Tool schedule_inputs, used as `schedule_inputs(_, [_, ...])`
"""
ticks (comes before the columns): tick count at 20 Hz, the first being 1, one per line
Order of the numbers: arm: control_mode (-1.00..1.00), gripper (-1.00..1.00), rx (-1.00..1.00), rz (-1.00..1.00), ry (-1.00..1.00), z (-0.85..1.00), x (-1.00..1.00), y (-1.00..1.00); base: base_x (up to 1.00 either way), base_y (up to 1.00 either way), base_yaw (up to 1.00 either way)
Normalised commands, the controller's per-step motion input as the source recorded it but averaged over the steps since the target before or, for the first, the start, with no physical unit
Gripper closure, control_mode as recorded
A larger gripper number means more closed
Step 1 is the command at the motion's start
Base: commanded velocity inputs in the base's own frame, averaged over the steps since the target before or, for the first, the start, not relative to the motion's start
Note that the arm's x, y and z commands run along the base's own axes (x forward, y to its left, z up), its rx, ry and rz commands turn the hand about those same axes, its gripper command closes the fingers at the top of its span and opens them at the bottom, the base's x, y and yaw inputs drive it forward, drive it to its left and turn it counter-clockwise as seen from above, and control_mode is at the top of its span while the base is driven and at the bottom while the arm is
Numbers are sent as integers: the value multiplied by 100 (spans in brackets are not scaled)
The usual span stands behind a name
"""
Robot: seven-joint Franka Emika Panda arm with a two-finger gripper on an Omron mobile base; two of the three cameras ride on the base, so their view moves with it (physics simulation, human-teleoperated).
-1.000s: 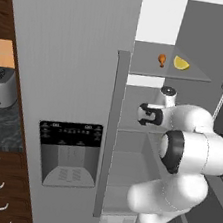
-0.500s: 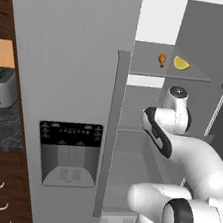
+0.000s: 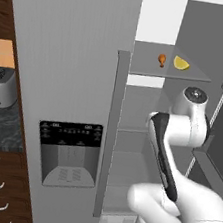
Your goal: Place one lemon wedge and one chicken drumstick in each tupperware on the nearby counter, to pack two identical lunches.
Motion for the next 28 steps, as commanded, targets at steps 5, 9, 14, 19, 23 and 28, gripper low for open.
schedule_inputs(5, [-100, 100, 0, 0, -11, 63, -100, 14, 0, 0, 0])
schedule_inputs(9, [-100, 100, 0, 4, -3, 26, -94, 37, 0, 0, 0])
schedule_inputs(14, [-100, 100, 0, 2, -2, 7, -67, 22, 0, 0, 0])
schedule_inputs(19, [-100, 100, 0, 0, 0, 0, -2, 0, 0, 0, 0])
schedule_inputs(23, [-100, 100, 0, 0, 0, 0, -24, 1, 0, 0, 0])
schedule_inputs(28, [100, 100, 0, 0, 0, 0, 0, 0, -44, 77, 2])
